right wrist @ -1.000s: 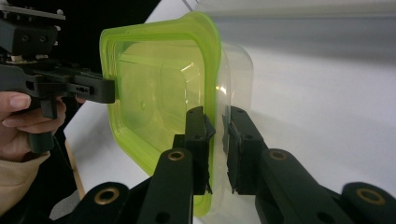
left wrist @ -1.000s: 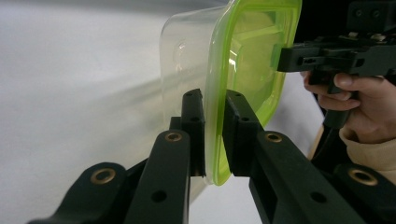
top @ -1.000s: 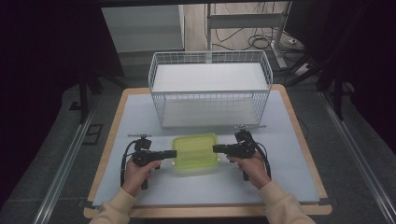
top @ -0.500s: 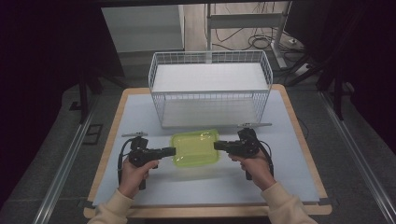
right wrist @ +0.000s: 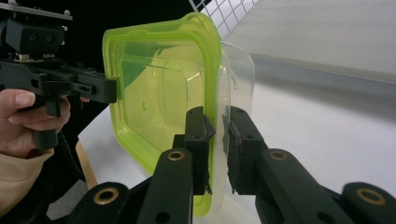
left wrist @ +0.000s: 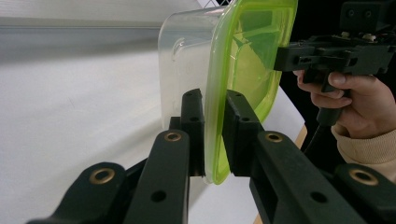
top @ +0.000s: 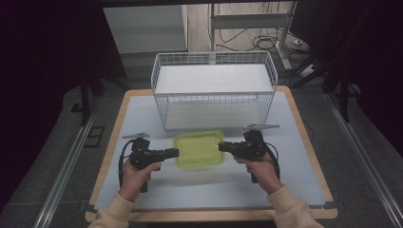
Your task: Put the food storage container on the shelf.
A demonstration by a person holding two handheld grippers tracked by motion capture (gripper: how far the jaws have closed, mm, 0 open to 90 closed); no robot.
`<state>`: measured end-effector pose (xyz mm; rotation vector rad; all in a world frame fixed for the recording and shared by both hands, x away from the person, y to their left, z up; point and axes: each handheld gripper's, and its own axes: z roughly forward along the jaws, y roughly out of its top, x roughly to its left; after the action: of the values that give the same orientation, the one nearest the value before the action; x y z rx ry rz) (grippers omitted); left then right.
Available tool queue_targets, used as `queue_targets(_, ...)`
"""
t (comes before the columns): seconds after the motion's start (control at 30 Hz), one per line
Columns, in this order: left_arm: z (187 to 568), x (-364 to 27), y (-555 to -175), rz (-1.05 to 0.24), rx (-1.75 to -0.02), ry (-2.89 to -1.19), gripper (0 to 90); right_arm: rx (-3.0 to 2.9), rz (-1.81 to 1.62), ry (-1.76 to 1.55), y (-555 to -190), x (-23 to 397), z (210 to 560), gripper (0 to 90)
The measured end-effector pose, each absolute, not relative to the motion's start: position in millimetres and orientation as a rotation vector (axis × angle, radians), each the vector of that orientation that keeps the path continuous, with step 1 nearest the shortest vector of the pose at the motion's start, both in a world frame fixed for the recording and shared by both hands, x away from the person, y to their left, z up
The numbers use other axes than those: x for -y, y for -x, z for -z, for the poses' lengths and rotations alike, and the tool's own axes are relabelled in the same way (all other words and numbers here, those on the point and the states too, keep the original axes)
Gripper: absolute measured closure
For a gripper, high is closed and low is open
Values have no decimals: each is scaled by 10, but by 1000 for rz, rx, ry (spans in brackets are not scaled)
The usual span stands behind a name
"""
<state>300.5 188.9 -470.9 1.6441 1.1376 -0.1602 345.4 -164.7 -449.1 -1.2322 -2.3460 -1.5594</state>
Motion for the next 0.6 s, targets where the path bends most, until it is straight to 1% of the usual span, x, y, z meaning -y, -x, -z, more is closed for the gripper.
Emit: queue_targets(0.6,4473,-1856,-3105,134,-1100,-1647,798,2331,1629,1240,-3477,1692,4316,798)
